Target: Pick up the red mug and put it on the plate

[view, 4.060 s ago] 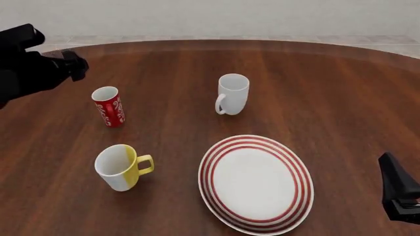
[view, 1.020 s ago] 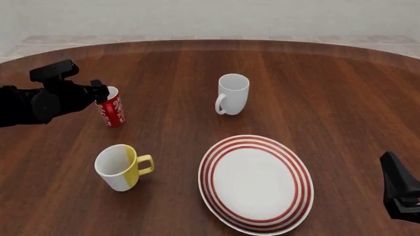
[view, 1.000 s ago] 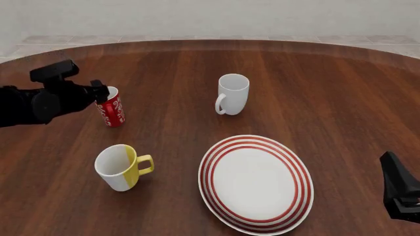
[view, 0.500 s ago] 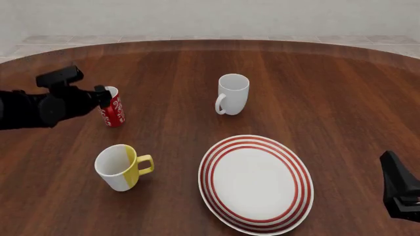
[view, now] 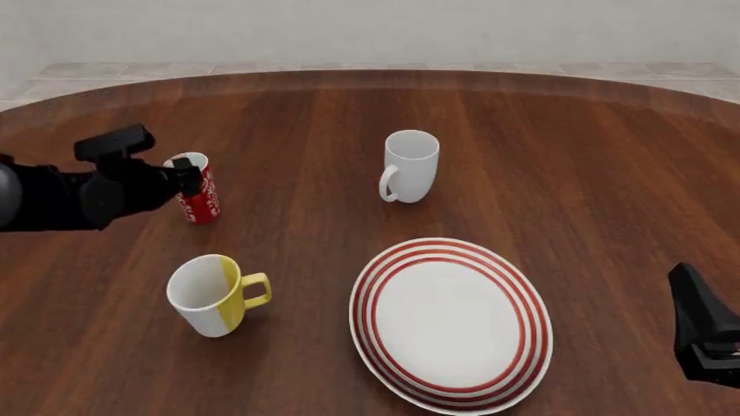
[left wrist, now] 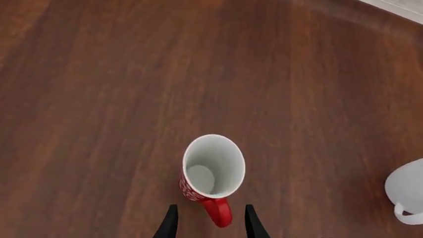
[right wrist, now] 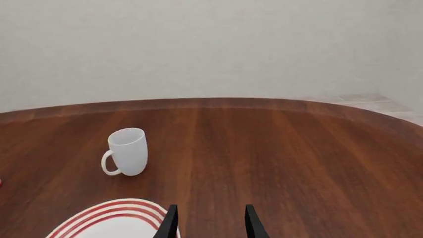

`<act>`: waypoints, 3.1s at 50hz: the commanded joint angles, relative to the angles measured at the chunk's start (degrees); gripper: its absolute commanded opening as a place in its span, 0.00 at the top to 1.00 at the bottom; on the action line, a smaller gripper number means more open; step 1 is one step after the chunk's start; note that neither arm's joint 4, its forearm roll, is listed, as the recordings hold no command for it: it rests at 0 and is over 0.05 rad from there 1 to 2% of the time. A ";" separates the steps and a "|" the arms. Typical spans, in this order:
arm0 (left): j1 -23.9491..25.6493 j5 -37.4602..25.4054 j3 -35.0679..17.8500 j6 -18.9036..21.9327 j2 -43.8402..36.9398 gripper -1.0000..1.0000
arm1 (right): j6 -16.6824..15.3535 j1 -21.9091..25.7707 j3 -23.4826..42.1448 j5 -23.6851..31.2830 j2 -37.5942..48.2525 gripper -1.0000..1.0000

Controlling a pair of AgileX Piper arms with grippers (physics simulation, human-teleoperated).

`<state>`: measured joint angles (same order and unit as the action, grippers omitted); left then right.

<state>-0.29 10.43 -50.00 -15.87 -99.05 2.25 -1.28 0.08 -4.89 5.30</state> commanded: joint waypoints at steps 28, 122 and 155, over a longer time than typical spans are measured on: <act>1.05 1.58 0.69 -0.73 -1.94 0.00 | 0.06 0.03 -0.07 2.33 -2.42 0.00; 7.13 -1.11 -0.09 7.11 14.29 1.00 | 0.22 -0.36 -0.07 4.00 -4.18 0.00; 31.55 -11.30 -4.32 13.91 28.33 1.00 | 0.08 -0.39 -0.04 3.92 -4.25 0.00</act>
<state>25.12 1.40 -53.07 -2.77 -73.02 2.36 -1.65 0.03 -1.06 1.18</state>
